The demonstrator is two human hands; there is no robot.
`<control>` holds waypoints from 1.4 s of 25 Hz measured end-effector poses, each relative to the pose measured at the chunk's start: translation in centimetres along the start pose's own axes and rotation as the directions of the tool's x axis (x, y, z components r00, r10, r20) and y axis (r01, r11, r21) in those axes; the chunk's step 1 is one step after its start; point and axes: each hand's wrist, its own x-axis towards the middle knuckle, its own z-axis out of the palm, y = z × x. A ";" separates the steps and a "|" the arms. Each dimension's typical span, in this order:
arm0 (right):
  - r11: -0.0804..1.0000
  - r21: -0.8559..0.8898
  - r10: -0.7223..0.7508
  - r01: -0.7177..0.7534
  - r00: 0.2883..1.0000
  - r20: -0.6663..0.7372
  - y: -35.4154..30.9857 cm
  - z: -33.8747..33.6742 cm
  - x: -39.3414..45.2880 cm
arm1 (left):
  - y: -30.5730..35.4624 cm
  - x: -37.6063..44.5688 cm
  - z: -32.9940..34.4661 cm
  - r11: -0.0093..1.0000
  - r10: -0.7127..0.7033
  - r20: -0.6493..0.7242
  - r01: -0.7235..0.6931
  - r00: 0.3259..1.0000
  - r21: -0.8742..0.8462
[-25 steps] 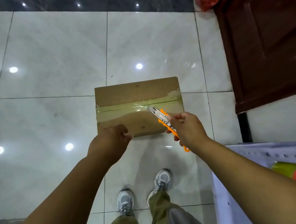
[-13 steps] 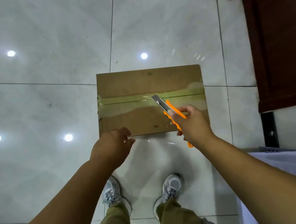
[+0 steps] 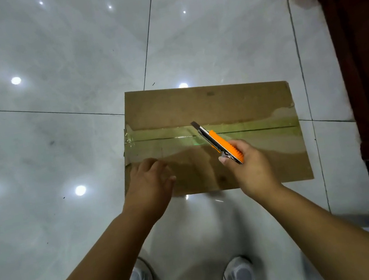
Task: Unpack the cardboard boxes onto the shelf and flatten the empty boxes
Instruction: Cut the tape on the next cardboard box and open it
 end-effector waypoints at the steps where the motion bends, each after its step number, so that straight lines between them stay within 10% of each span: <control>1: 0.999 -0.030 -0.029 0.028 1.000 -0.006 0.4 0.5 0.6 | -0.4 0.5 0.7 1.000 0.009 -0.009 -0.009 1.000 0.010; 9: 0.863 -0.385 -0.385 0.326 0.919 -0.084 3.3 3.0 4.8 | -4.1 4.4 5.0 0.990 0.108 -0.089 -0.099 0.990 0.099; 19: 0.751 -0.554 -0.460 0.358 0.887 -0.050 2.7 5.8 7.9 | -6.4 7.4 7.8 0.922 0.325 -0.348 -0.213 0.879 0.323; 35: 0.542 -0.724 -0.607 0.428 0.795 0.016 -2.1 9.7 7.2 | -13.4 10.7 3.4 0.895 0.429 -0.400 -0.320 0.810 0.312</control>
